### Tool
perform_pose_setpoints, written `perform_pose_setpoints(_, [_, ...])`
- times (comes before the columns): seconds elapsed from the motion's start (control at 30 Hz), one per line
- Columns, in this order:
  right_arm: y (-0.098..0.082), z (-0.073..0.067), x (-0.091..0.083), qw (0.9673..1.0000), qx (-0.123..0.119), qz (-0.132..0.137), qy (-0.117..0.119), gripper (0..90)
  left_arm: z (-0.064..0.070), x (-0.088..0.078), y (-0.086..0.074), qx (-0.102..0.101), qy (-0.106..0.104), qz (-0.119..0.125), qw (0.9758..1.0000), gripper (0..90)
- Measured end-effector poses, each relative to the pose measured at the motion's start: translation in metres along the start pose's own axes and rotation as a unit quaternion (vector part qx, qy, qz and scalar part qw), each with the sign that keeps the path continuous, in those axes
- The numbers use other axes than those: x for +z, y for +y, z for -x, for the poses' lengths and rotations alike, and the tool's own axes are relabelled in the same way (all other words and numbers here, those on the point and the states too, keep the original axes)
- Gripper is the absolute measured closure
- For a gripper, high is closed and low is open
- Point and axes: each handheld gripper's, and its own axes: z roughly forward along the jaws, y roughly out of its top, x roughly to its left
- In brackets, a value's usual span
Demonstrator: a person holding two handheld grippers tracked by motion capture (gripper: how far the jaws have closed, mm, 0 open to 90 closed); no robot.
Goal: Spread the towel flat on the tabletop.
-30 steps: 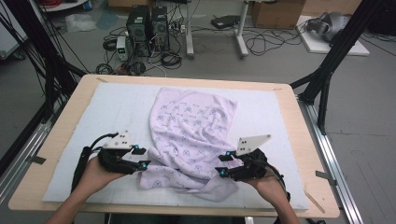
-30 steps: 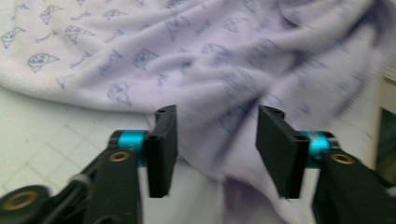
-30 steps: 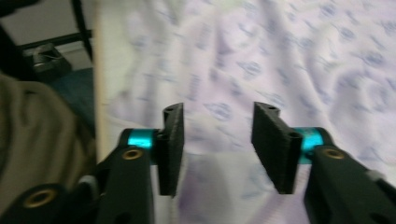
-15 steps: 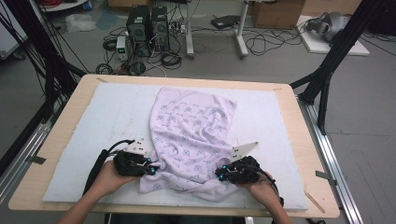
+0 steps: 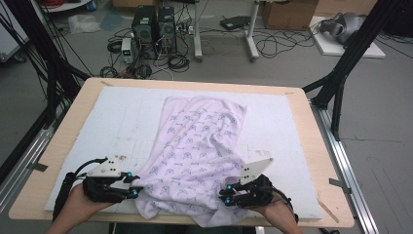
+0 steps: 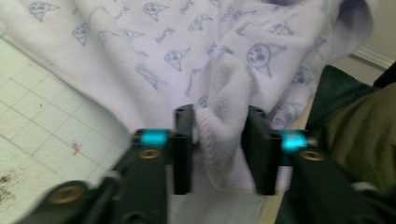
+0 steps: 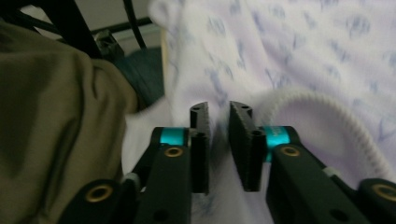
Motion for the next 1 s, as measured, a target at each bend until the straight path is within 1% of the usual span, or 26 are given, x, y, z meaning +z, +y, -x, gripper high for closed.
perform_pose_setpoints(0.03, [0.004, -0.002, -0.004, 0.9999, -0.006, 0.008, -0.001, 73.0, -0.003, 0.002, 0.001, -0.006, -0.004, 0.004, 1.0, 53.7])
perform_pose_setpoints(0.07, [0.009, -0.003, -0.009, 0.9998, -0.008, 0.018, -0.011, 69.7, -0.006, 0.003, 0.002, -0.007, -0.005, 0.007, 0.9999, 51.5])
perform_pose_setpoints(0.13, [0.017, 0.002, -0.018, 0.9989, -0.01, 0.034, -0.029, 65.9, -0.011, 0.008, 0.006, -0.012, -0.008, 0.015, 0.9998, 49.2])
perform_pose_setpoints(0.17, [0.021, 0.007, -0.021, 0.9982, -0.011, 0.036, -0.047, 63.5, -0.015, 0.012, 0.009, -0.014, -0.007, 0.016, 0.9997, 48.7])
perform_pose_setpoints(0.23, [0.024, 0.021, -0.02, 0.9963, -0.007, 0.018, -0.084, 58.9, -0.02, 0.022, 0.011, -0.016, -0.005, 0.011, 0.9998, 47.8])
perform_pose_setpoints(0.27, [0.022, 0.03, -0.018, 0.995, 0.004, 0.007, -0.1, 58.6, -0.022, 0.028, 0.012, -0.017, -0.002, 0.006, 0.9998, 48.0])
perform_pose_setpoints(0.3, [0.019, 0.039, -0.014, 0.9941, 0.015, -0.002, -0.107, 58.4, -0.025, 0.034, 0.012, -0.021, -0.004, -0.001, 0.9998, 48.2])
perform_pose_setpoints(0.37, [0.009, 0.054, -0.005, 0.9928, 0.04, -0.018, -0.111, 55.6, -0.028, 0.048, 0.011, -0.023, -0.006, -0.015, 0.9996, 49.1])
perform_pose_setpoints(0.4, [0.004, 0.059, -0.001, 0.9921, 0.051, -0.025, -0.112, 55.3, -0.03, 0.054, 0.009, -0.025, -0.013, -0.021, 0.9994, 50.6])
perform_pose_setpoints(0.43, [0.001, 0.062, 0.004, 0.9912, 0.059, -0.039, -0.112, 54.2, -0.031, 0.06, 0.007, -0.026, -0.024, -0.032, 0.9988, 55.3])
perform_pose_setpoints(0.47, [-0.002, 0.064, 0.008, 0.9896, 0.061, -0.054, -0.118, 53.9, -0.032, 0.065, 0.005, -0.027, -0.033, -0.041, 0.9982, 61.7])
perform_pose_setpoints(0.5, [-0.005, 0.065, 0.012, 0.9885, 0.061, -0.064, -0.123, 54.1, -0.033, 0.067, 0.003, -0.031, -0.047, -0.034, 0.9979, 66.9])
perform_pose_setpoints(0.53, [-0.008, 0.067, 0.015, 0.9885, 0.062, -0.069, -0.119, 55.8, -0.033, 0.067, 0.003, -0.032, -0.053, -0.03, 0.9976, 74.4])
perform_pose_setpoints(0.57, [-0.01, 0.067, 0.018, 0.9889, 0.066, -0.071, -0.113, 60.0, -0.033, 0.066, 0.003, -0.029, -0.047, -0.031, 0.998, 78.9])
perform_pose_setpoints(0.6, [-0.012, 0.067, 0.021, 0.9898, 0.067, -0.067, -0.106, 64.7, -0.033, 0.065, 0.004, -0.026, -0.046, -0.034, 0.998, 80.5])
perform_pose_setpoints(0.63, [-0.012, 0.067, 0.022, 0.9917, 0.063, -0.064, -0.092, 76.7, -0.033, 0.063, 0.005, -0.025, -0.042, -0.034, 0.9982, 81.5])
perform_pose_setpoints(0.67, [-0.011, 0.067, 0.022, 0.9936, 0.054, -0.066, -0.073, 80.9, -0.033, 0.061, 0.006, -0.02, -0.035, -0.035, 0.9986, 82.0])
perform_pose_setpoints(0.7, [-0.009, 0.068, 0.022, 0.9939, 0.05, -0.072, -0.068, 82.3, -0.034, 0.059, 0.008, -0.022, -0.025, -0.031, 0.999, 82.3])
perform_pose_setpoints(0.73, [-0.007, 0.069, 0.022, 0.9934, 0.051, -0.078, -0.066, 83.0, -0.036, 0.056, 0.01, -0.023, -0.014, -0.024, 0.9994, 82.3])
perform_pose_setpoints(0.77, [-0.004, 0.07, 0.02, 0.9925, 0.043, -0.082, -0.08, 83.6, -0.039, 0.053, 0.012, -0.026, -0.003, -0.017, 0.9995, 82.4])
perform_pose_setpoints(0.8, [0.0, 0.07, 0.017, 0.991, 0.035, -0.079, -0.102, 83.8, -0.043, 0.049, 0.015, -0.032, 0.01, -0.005, 0.9994, 82.3])
perform_pose_setpoints(0.87, [0.008, 0.075, 0.009, 0.9881, 0.036, -0.059, -0.137, 84.1, -0.052, 0.045, 0.021, -0.044, 0.032, 0.017, 0.9984, 82.3])
perform_pose_setpoints(0.9, [0.011, 0.079, 0.005, 0.9861, 0.031, -0.05, -0.155, 84.3, -0.057, 0.044, 0.025, -0.049, 0.041, 0.027, 0.9976, 82.3])
perform_pose_setpoints(0.93, [0.013, 0.085, 0.002, 0.9832, 0.027, -0.049, -0.174, 84.3, -0.063, 0.046, 0.028, -0.058, 0.05, 0.033, 0.9965, 82.3])
perform_pose_setpoints(0.97, [0.013, 0.093, 0.0, 0.981, 0.039, -0.05, -0.183, 84.3, -0.069, 0.048, 0.031, -0.064, 0.059, 0.039, 0.9955, 82.3])
perform_pose_setpoints(1.0, [0.012, 0.103, -0.001, 0.9794, 0.051, -0.051, -0.189, 84.3, -0.075, 0.052, 0.035, -0.06, 0.078, 0.033, 0.9946, 82.3])
